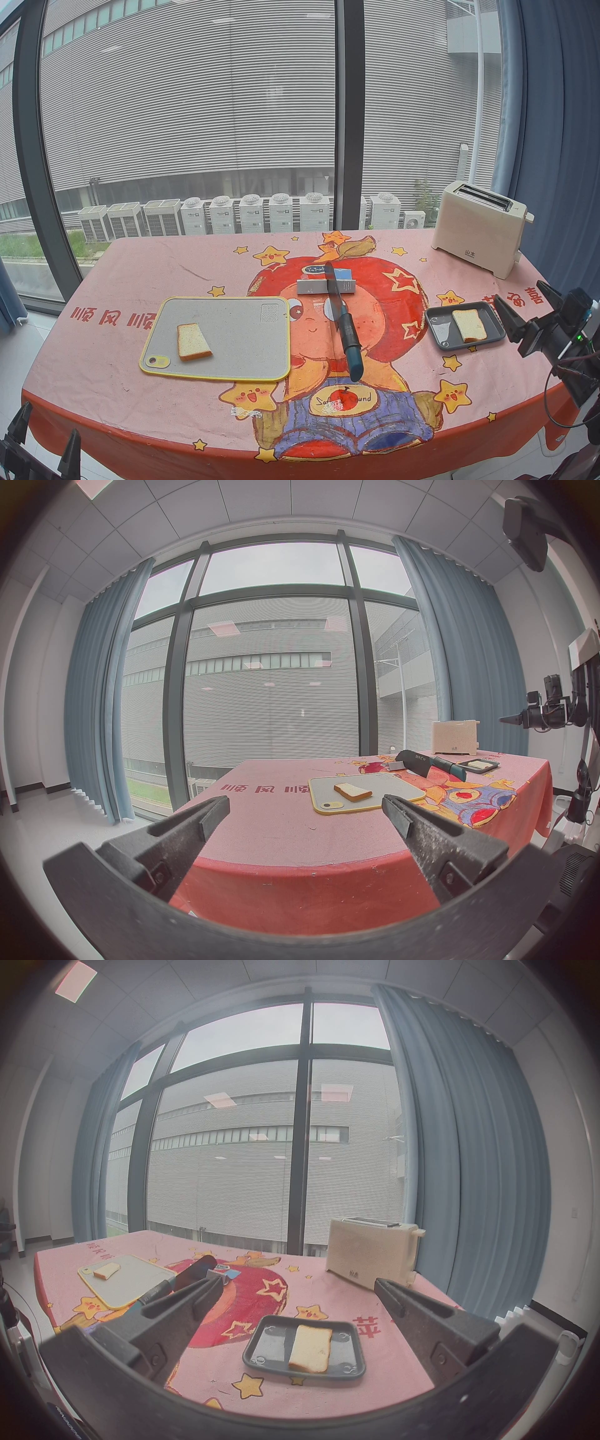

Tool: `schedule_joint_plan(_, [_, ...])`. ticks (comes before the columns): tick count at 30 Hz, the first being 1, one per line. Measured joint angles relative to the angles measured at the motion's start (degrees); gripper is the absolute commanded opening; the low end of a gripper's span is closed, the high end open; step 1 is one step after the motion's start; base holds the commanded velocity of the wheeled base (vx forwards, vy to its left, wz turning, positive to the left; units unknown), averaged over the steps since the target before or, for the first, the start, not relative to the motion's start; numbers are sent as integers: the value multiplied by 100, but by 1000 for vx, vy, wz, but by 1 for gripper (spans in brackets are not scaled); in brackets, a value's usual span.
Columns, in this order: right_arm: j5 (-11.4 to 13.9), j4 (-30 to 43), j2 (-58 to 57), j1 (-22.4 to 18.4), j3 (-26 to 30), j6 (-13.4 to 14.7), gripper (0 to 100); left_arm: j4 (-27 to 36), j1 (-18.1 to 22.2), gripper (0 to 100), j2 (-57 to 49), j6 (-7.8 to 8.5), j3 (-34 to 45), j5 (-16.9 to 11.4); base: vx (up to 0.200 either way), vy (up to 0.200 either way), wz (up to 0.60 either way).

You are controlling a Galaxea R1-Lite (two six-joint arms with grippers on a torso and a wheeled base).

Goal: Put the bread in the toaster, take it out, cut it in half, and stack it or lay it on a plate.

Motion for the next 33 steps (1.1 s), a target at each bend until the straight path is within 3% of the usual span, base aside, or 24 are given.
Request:
schedule_joint_plan(11, [52, 1851, -1831, -301, 13, -152, 100, 0, -1, 100, 0, 0, 0, 0, 0, 0, 0])
schedule_joint_plan(27, [62, 2009, -2679, -488, 9, -172, 100, 0, -1, 100, 0, 0, 0, -2, 0, 0, 0])
schedule_joint_plan(33, [55, 2658, -2988, -494, 9, -178, 100, 0, 0, 100, 0, 0, 0, -2, 0, 0, 0])
